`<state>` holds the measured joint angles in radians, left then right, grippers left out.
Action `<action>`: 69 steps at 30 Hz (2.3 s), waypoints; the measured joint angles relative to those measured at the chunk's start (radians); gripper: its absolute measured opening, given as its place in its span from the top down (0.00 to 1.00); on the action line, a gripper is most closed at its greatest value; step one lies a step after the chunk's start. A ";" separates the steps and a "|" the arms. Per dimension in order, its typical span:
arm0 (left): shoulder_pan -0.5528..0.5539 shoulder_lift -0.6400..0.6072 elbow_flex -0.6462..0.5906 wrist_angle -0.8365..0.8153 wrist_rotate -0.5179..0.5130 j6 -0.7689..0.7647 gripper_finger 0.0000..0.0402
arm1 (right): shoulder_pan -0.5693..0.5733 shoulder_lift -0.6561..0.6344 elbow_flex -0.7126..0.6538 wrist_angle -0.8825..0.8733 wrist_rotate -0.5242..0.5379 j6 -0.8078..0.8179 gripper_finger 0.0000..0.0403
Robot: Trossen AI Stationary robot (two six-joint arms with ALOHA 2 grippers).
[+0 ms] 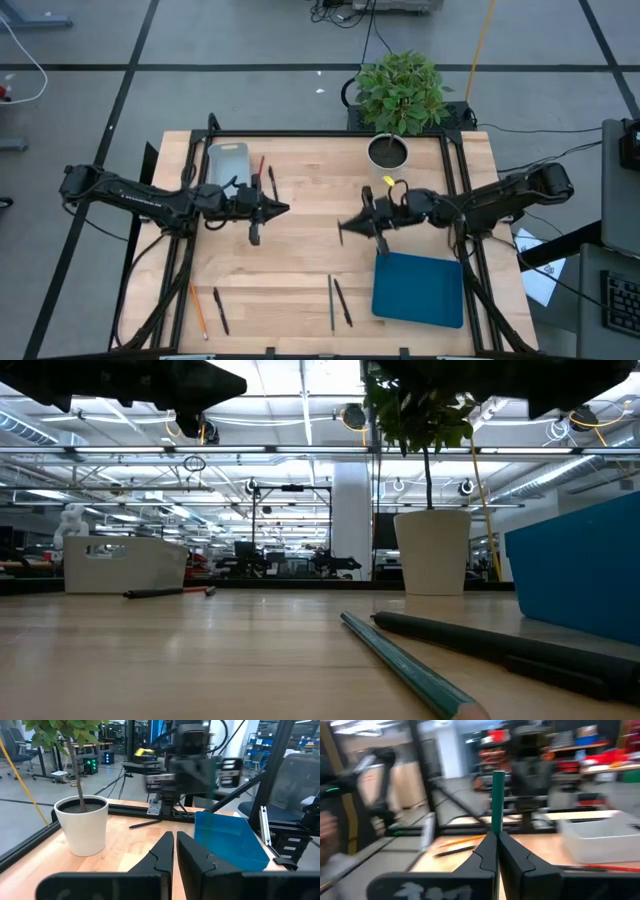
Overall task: Sort pens & pencils
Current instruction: Put the top green pencil into the blue bin
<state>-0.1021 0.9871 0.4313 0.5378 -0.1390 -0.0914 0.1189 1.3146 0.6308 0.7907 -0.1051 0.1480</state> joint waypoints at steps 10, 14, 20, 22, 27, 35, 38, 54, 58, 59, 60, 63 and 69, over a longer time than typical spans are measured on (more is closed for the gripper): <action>-0.006 0.000 0.000 -0.006 -0.002 0.000 0.94 | 0.287 -0.176 0.061 -0.585 0.290 0.188 1.00; -0.006 0.000 0.000 -0.015 -0.012 -0.001 0.94 | 0.378 -0.222 0.078 -0.765 0.391 0.326 1.00; -0.012 0.000 0.000 -0.037 -0.020 -0.008 0.94 | 0.432 -0.226 0.077 -0.978 0.399 0.568 1.00; -0.012 0.000 0.000 -0.041 -0.020 -0.013 0.94 | 0.439 -0.222 0.084 -1.032 0.399 0.621 1.00; -0.011 0.000 0.000 -0.041 -0.020 -0.015 0.94 | 0.461 -0.184 0.177 -1.332 0.399 0.754 1.00; -0.011 0.000 0.000 -0.050 -0.021 -0.016 0.94 | 0.528 -0.033 0.331 -1.579 0.285 0.874 1.00; -0.011 0.000 0.000 -0.060 -0.021 -0.020 0.94 | 0.540 0.046 0.341 -1.678 0.193 0.939 1.00; -0.011 0.000 0.000 -0.067 -0.048 -0.019 0.94 | 0.540 0.202 0.341 -1.631 0.135 0.740 1.00; -0.011 0.000 0.000 -0.067 -0.048 -0.018 0.94 | 0.539 0.201 0.341 -1.625 0.153 0.685 1.00; -0.011 0.000 0.000 -0.067 -0.048 -0.018 0.94 | 0.539 0.201 0.341 -1.625 0.153 0.677 1.00; -0.011 0.000 0.000 -0.067 -0.048 -0.018 0.94 | 0.539 0.201 0.341 -1.625 0.153 0.673 1.00; -0.011 0.000 0.000 -0.067 -0.048 -0.017 0.94 | 0.539 0.199 0.341 -1.624 0.153 0.663 1.00; -0.011 0.000 0.000 -0.067 -0.048 -0.017 0.94 | 0.538 0.199 0.341 -1.601 0.153 0.613 0.95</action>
<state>-0.1135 0.9871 0.4316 0.4713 -0.1867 -0.1081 0.6573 1.5131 0.9714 -0.8104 0.0475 0.7608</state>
